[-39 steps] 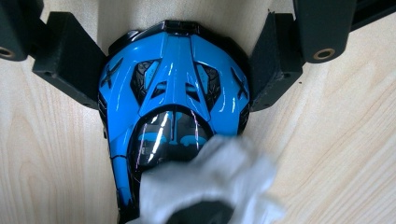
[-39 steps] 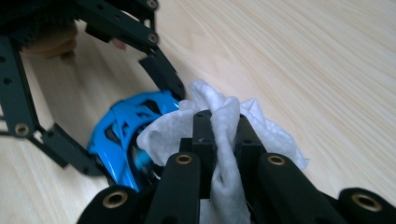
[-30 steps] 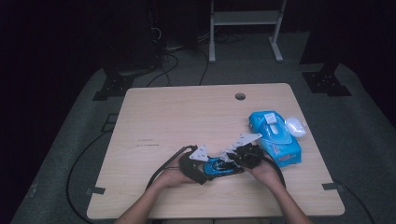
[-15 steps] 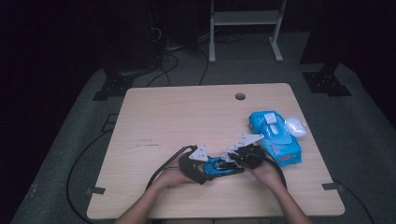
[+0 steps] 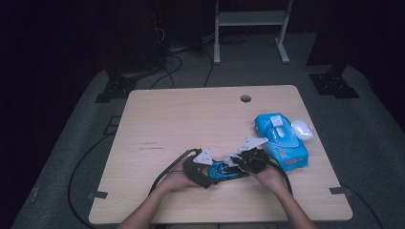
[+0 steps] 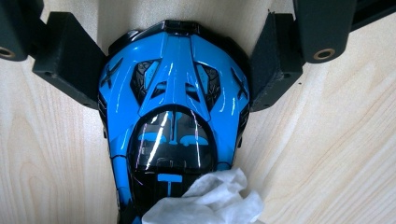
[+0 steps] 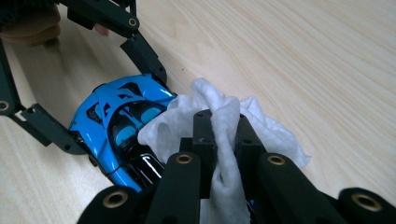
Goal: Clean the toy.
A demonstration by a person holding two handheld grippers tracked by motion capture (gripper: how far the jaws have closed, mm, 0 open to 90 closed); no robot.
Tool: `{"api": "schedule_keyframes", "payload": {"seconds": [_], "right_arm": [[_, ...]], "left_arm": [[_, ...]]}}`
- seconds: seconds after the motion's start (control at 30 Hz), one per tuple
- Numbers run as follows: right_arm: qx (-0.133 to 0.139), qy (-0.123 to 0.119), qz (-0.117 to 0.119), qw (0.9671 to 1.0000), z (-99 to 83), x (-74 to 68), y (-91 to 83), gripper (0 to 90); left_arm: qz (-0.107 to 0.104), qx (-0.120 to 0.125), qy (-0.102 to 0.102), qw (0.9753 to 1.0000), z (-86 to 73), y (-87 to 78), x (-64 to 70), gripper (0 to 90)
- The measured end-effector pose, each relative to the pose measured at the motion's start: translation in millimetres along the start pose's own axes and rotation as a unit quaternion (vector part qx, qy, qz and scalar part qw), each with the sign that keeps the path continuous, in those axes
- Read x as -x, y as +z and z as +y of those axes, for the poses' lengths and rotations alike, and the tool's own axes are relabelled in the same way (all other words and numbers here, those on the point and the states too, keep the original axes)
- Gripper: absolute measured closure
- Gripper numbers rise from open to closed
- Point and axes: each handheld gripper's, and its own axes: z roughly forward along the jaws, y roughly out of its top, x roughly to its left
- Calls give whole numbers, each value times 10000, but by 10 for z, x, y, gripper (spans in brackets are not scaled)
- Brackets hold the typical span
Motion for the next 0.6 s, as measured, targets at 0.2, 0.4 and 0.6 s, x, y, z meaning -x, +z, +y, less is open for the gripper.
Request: {"api": "schedule_keyframes", "payload": {"seconds": [0.2, 0.4, 0.6], "right_arm": [[-180, 91, -229, 9995, -138, 115, -128, 825], [-74, 182, -167, 9997, -117, 151, -208, 825], [-81, 209, -265, 9994, -226, 181, -244, 825]], "left_arm": [[-3, 16, -1, 10000, -1, 3, 0, 242], [-5, 46, -9, 10000, -8, 1, 0, 242], [-7, 18, 9, 10000, -3, 1, -4, 243]]}}
